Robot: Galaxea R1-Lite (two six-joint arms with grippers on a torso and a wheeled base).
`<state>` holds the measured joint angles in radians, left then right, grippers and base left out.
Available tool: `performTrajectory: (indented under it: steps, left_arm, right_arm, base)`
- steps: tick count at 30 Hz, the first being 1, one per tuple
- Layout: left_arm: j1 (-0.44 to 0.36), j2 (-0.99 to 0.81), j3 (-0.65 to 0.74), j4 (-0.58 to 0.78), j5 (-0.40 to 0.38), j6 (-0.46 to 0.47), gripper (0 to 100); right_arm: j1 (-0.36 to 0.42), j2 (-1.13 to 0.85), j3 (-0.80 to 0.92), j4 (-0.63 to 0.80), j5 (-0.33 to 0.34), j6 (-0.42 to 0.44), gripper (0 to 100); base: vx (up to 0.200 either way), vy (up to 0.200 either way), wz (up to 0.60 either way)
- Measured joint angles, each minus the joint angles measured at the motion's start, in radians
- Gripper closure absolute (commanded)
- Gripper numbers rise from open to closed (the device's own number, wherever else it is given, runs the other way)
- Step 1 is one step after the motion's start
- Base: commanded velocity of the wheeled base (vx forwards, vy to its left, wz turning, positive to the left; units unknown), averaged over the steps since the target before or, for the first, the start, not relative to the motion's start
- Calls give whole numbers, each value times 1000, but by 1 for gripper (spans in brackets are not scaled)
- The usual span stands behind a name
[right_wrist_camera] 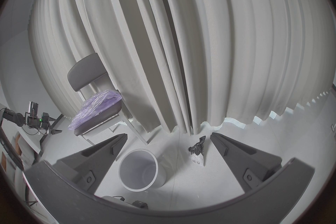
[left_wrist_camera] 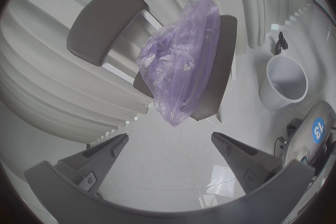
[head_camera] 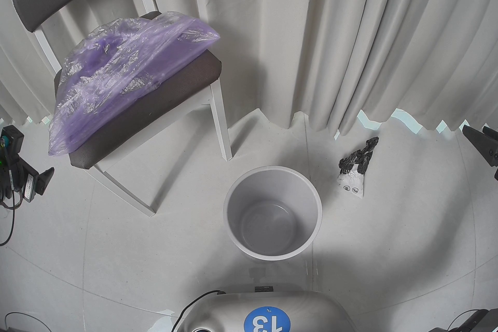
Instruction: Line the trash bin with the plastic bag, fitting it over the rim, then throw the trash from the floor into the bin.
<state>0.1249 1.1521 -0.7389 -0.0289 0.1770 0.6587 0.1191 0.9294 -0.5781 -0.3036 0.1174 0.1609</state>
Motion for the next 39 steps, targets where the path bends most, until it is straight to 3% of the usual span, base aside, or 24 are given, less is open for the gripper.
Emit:
performTrajectory:
  steps: [4, 14, 29, 39]
  left_arm:
    - [23, 39, -9, -9, 2, 11, 0]
    - [78, 187, -42, -192, -7, 11, 0]
    - [76, 354, -118, -211, -11, -86, 0]
    - [61, 372, -116, -214, -4, -93, 0]
  right_arm:
    - [6, 5, 7, -1, 0, 18, 0]
    - [13, 49, 12, -62, 0, 52, 0]
    - [14, 76, 16, -89, 1, 45, 0]
    - [41, 73, 16, -87, -10, 41, 0]
  base:
    - [0, 0, 0]
    - [0, 0, 0]
    - [0, 0, 0]
    - [0, 0, 0]
